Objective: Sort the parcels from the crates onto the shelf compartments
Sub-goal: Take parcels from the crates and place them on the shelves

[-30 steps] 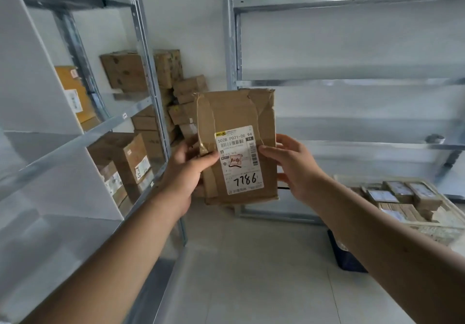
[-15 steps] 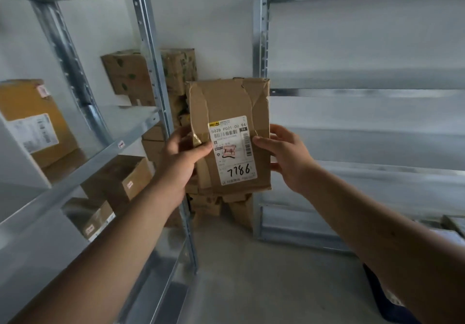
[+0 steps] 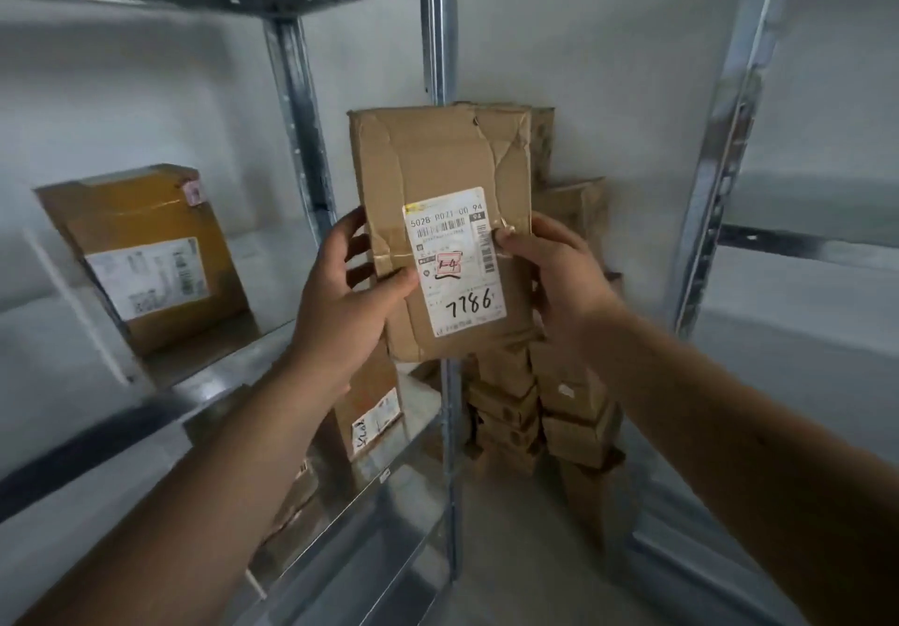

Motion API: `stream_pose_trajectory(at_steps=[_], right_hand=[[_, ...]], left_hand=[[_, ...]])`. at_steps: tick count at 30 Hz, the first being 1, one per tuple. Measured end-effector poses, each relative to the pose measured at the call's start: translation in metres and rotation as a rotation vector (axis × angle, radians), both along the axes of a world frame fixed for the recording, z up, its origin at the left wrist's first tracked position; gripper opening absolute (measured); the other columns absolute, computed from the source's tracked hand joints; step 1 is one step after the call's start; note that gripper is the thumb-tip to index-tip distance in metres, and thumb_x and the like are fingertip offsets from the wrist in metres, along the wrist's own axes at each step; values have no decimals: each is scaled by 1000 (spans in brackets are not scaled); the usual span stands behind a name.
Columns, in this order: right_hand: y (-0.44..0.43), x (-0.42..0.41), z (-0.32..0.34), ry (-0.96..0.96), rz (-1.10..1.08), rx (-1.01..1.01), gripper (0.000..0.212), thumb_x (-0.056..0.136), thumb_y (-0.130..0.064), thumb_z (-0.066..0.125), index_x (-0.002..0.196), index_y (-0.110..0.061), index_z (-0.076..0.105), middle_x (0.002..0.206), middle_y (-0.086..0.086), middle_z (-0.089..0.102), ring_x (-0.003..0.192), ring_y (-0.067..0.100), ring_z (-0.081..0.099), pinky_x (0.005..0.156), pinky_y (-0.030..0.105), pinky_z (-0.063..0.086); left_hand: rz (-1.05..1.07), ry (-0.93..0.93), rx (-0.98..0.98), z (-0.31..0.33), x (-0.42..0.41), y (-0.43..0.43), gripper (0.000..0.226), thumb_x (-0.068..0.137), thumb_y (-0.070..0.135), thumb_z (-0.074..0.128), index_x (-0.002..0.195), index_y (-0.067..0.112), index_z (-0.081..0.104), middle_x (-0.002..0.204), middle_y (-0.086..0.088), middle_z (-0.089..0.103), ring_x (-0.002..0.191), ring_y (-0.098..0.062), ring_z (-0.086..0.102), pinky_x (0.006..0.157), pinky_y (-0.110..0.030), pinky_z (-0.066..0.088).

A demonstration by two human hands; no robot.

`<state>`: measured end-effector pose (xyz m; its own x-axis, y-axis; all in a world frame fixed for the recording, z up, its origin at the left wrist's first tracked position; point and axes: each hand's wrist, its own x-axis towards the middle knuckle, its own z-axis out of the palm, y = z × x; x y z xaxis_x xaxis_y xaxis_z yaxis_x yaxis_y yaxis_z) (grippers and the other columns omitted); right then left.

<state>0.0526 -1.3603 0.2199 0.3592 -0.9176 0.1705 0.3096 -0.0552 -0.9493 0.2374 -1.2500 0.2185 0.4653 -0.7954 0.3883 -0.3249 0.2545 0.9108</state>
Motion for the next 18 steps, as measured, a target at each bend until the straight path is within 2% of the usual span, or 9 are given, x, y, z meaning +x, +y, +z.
stream_pose_trajectory(at_steps=[4, 8, 9, 13, 18], right_hand=[[-55, 18, 13, -32, 165, -61, 26, 101, -9, 66, 125, -12, 73, 116, 9, 80, 101, 22, 78, 71, 30, 61], [-103, 41, 22, -26, 295, -112, 26, 102, -10, 65, 126, -13, 74, 117, 4, 80, 104, 17, 77, 79, 27, 59], [-112, 47, 23, -25, 327, -111, 26, 102, -10, 66, 127, -13, 73, 117, 4, 80, 104, 18, 77, 81, 29, 60], [-140, 62, 18, -19, 440, -133, 26, 99, -13, 72, 125, -15, 71, 114, 2, 81, 105, 25, 78, 97, 48, 62], [-161, 78, 7, 9, 518, -223, 37, 93, -10, 78, 128, -16, 68, 117, 1, 80, 102, 23, 79, 89, 45, 65]], left_hand=[[183, 45, -36, 18, -3, -27, 56, 94, 24, 77, 134, 52, 50, 132, 26, 65, 123, -6, 61, 89, -33, 54], [351, 30, -67, 24, -5, -54, 65, 90, 21, 82, 143, 43, 51, 135, 21, 66, 125, -11, 64, 104, -48, 55], [387, 35, -64, 23, -5, -60, 68, 89, 20, 83, 144, 42, 51, 135, 20, 66, 125, -12, 64, 105, -50, 55], [495, 29, -51, 16, -6, -76, 74, 87, 16, 85, 145, 45, 49, 135, 24, 64, 126, -10, 63, 103, -52, 57], [603, 43, -33, 9, -11, -86, 71, 89, 16, 84, 140, 50, 49, 131, 28, 64, 126, -10, 62, 98, -54, 60]])
